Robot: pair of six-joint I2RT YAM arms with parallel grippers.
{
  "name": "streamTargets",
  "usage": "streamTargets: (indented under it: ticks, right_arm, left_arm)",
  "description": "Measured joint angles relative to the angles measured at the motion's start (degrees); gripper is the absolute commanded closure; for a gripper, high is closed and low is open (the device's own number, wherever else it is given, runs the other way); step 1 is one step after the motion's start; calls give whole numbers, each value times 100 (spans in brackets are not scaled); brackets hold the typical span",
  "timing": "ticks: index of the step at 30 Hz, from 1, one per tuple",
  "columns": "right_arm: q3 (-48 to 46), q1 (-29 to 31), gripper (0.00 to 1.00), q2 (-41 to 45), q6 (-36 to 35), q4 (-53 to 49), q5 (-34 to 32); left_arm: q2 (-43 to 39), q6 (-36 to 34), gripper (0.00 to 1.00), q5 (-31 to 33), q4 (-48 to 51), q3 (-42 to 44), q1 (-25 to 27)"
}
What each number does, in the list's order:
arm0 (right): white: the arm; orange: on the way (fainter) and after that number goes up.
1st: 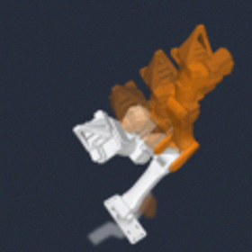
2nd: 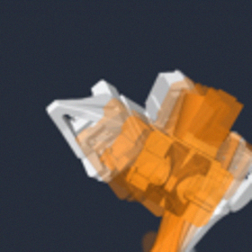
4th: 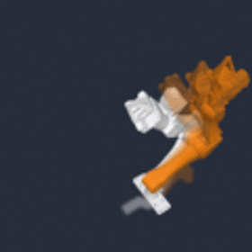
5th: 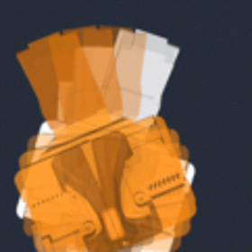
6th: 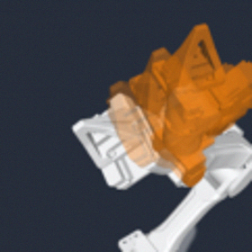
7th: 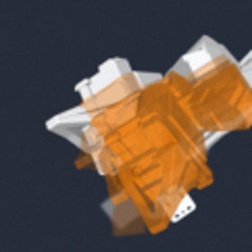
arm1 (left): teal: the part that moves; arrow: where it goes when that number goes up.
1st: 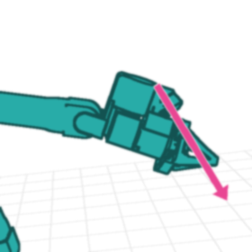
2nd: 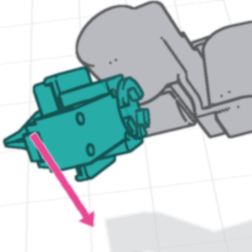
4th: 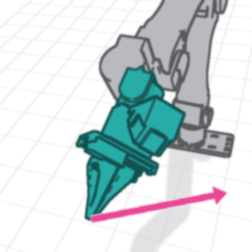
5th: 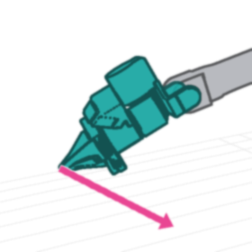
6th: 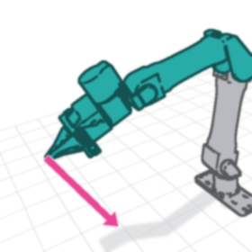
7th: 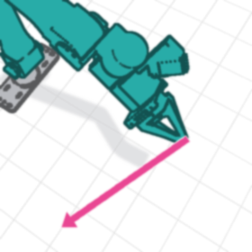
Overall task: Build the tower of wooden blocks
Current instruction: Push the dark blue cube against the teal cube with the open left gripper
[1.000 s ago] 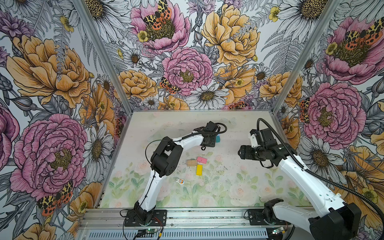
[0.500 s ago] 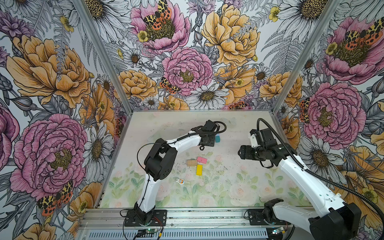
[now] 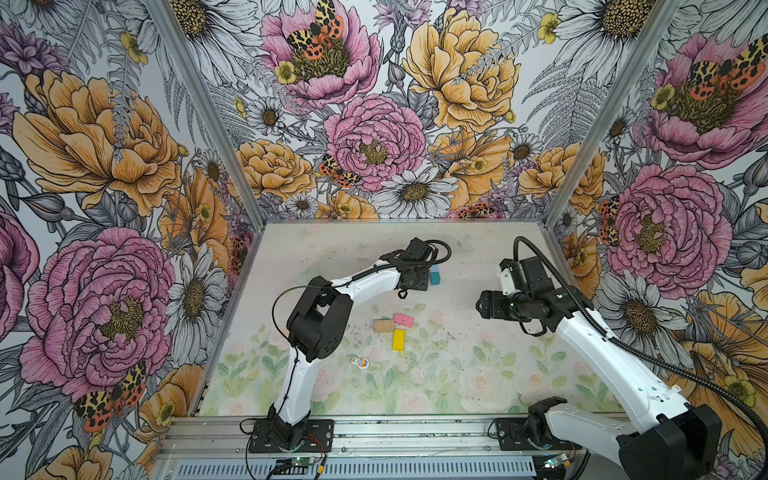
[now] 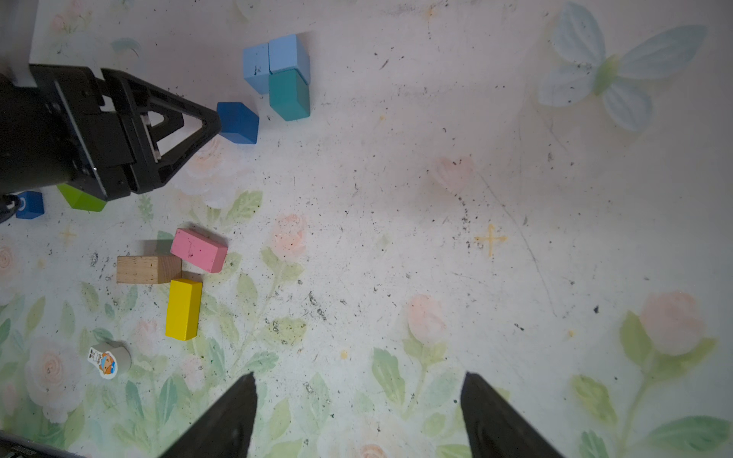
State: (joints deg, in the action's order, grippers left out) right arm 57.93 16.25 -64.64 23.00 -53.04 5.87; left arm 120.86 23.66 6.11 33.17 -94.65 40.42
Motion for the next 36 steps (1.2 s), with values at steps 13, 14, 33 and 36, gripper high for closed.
streamTargets:
  ticks: [13, 14, 33, 36]
  right_arm:
    - [0, -11, 17, -184, -2, -7, 4]
    - [0, -11, 18, -184, -2, -9, 4]
    - [-2, -11, 18, -184, -7, -9, 0]
    - [-2, -11, 18, -184, -17, -9, 0]
  left_arm:
    - [356, 2, 44, -136, -15, -2, -11]
    - [367, 2, 44, -153, -13, -9, -11]
    - [798, 26, 44, -433, -39, -590, -17]
    - [828, 46, 44, -496, -39, -706, -17]
